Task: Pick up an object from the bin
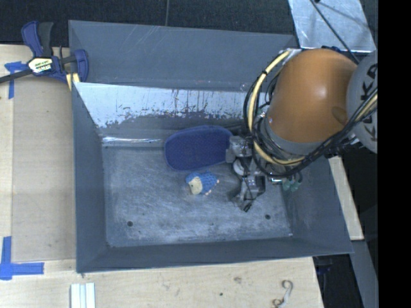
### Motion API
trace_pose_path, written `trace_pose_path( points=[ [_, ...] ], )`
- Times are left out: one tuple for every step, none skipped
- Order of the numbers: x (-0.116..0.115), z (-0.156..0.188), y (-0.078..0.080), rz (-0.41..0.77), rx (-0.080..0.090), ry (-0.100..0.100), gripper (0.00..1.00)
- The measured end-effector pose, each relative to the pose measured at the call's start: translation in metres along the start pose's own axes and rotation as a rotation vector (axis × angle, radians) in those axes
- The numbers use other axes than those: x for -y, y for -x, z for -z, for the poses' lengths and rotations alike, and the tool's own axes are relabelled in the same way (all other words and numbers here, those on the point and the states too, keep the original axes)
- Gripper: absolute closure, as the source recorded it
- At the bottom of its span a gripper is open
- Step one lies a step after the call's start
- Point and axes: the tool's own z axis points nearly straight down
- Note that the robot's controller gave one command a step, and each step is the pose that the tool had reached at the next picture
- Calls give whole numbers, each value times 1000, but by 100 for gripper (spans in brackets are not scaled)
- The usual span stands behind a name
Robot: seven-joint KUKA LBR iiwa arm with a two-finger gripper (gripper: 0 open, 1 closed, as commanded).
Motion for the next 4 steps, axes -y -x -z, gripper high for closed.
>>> trace_pose_path(
  points=[
    [-10, -161, 55, -53, 8, 0, 0],
    [-17, -127, 51, -84, 11, 1, 0],
    [-10, -126, 58, -121, 11, 1, 0],
    [-7, -156, 65, -135, 15, 2, 0]
  ],
)
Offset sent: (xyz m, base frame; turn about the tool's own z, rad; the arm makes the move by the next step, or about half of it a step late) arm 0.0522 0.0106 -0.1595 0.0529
